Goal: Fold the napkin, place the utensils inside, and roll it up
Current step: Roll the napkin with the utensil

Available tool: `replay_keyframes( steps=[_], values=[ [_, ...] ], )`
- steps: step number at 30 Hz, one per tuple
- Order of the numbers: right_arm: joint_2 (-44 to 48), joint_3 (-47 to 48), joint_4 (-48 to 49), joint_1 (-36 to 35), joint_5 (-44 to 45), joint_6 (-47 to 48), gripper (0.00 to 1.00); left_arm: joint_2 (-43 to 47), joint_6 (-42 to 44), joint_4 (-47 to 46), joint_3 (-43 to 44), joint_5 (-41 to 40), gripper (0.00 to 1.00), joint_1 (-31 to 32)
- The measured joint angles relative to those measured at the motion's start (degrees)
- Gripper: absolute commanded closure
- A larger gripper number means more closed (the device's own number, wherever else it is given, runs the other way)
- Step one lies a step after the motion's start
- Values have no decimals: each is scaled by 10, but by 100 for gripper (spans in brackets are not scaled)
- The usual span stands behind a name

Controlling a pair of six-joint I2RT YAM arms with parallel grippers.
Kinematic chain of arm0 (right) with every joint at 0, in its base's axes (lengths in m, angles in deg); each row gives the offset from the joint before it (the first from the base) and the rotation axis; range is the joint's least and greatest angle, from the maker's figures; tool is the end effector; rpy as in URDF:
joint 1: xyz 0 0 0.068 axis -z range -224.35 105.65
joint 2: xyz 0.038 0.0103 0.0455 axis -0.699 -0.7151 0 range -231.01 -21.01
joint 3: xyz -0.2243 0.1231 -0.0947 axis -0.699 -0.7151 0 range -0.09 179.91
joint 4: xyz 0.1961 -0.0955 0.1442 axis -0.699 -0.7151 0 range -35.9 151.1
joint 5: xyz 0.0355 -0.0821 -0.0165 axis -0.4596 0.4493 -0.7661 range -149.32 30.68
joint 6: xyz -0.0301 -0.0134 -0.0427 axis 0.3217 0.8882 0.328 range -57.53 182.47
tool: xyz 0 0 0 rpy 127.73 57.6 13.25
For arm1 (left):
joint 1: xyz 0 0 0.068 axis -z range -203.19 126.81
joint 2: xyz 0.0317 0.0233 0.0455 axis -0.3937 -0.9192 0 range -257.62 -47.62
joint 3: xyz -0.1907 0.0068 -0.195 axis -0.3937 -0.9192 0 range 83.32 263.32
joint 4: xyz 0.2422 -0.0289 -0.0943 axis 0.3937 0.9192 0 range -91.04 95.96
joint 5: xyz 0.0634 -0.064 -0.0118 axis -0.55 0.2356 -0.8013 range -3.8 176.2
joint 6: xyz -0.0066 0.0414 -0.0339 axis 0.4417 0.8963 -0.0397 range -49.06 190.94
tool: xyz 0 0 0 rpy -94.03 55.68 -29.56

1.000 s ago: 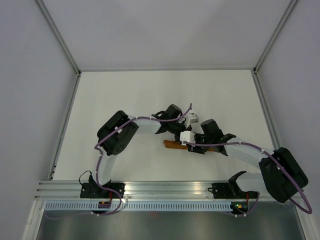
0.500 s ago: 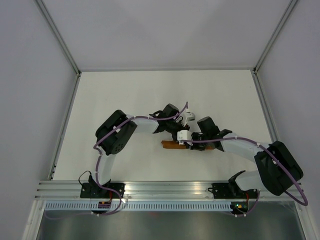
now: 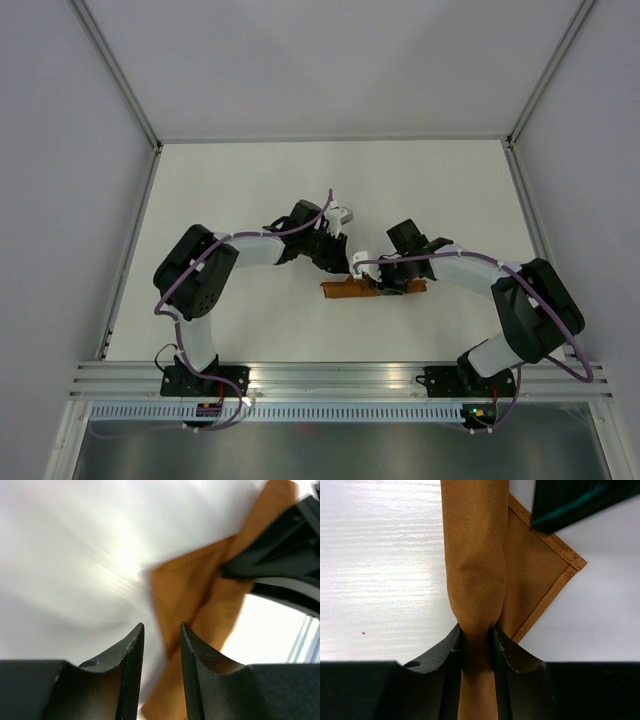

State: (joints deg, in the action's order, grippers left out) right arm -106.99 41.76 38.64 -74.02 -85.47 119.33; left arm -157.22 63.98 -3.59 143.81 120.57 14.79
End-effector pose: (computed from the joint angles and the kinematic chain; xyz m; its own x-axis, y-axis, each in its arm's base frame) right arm 0.2192 0.1430 0.1521 0.0637 -0.8288 -0.5559 -0.9938 -0.0015 -0.1116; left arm 0.2914 -0.2529 0.1412 -0.6669 0.3936 -0.6327 0.7385 0.4629 -0.4903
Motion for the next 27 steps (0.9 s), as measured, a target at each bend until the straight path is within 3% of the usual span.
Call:
replay_keyframes(
  steps=[5, 15, 21, 27],
  values=[
    [-49, 58, -70, 17, -26, 22, 92, 73, -15, -43, -71, -79, 60, -28],
    [-193, 216, -246, 64, -100, 45, 93, 270, -24, -210, -250, -236, 59, -16],
    [-267, 295, -335, 82, -133, 46, 93, 315, 33, -279, -309, -327, 54, 76],
    [-311, 343, -388, 88, -145, 45, 92, 266, 127, -292, -282, -372, 53, 183]
  ],
)
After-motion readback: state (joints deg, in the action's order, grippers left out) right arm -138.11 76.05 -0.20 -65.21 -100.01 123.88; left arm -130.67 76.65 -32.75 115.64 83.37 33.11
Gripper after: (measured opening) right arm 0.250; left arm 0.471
